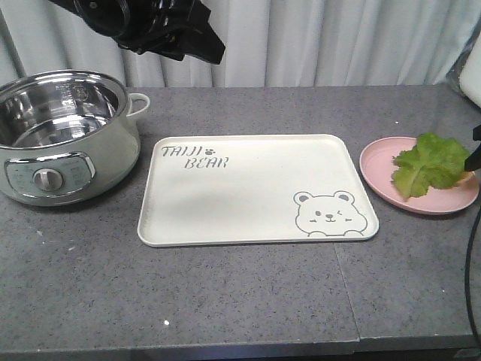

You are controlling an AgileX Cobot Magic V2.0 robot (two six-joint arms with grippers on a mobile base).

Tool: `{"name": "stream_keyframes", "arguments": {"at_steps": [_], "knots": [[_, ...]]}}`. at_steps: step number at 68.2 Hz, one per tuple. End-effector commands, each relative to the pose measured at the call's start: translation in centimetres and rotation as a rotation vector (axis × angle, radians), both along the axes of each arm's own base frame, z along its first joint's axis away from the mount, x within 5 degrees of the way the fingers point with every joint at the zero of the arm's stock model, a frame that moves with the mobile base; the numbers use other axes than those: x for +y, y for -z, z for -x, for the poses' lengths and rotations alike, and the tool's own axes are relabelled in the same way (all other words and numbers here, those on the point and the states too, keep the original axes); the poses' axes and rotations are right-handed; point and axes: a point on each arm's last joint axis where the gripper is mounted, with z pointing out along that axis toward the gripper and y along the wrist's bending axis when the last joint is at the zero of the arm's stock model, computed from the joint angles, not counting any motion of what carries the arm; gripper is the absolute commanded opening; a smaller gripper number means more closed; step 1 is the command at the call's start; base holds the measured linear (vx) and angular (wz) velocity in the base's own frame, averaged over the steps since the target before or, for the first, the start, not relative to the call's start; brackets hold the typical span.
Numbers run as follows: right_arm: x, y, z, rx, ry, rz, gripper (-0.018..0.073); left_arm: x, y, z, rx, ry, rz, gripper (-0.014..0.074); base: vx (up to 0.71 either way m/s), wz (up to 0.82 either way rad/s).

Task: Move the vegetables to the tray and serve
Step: 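Release the leaf on the plate and hold the right gripper beside it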

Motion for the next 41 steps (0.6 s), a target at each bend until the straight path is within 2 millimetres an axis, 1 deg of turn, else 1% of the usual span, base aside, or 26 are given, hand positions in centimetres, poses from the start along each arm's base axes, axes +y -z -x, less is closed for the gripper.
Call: {"name": "stream_keyframes", "arguments": {"at_steps": [1,4,13,24,33,41], "knots": [[-0.1,-1.7,0.1,-0.039,0.005,0.003,0.0436,0.4,-2.6,1.7,-0.065,0.005,0.063,0.044,0.0,0.0],[-0.2,-1.1,0.0,-0.022,0.003,-0.008,0.0436,0.4,-2.6,1.7,-0.065,0.005,0.063,0.044,0.0,0.0],[-0.3,-0.3,-0.2,-0.003,0.005,-0.018,0.0431,0.4,-2.6,1.7,-0.065,0.005,0.063,0.044,0.0,0.0],[-0.3,-0.1,-0.3,0.001,0.009,-0.021,0.0415,0.4,-2.6,1.7,-0.065,0.005,0.063,0.044,0.0,0.0],[-0.3,-0.1,-0.3,-0.001,0.01,-0.02,0.0358,0.4,-2.6,1.7,-0.065,0.005,0.063,0.044,0.0,0.0],[-0.4,-0.1,-0.4,-0.005,0.012,-0.017,0.0286,0.4,-2.6,1.7,-0.065,0.005,0.063,0.044,0.0,0.0]]}}
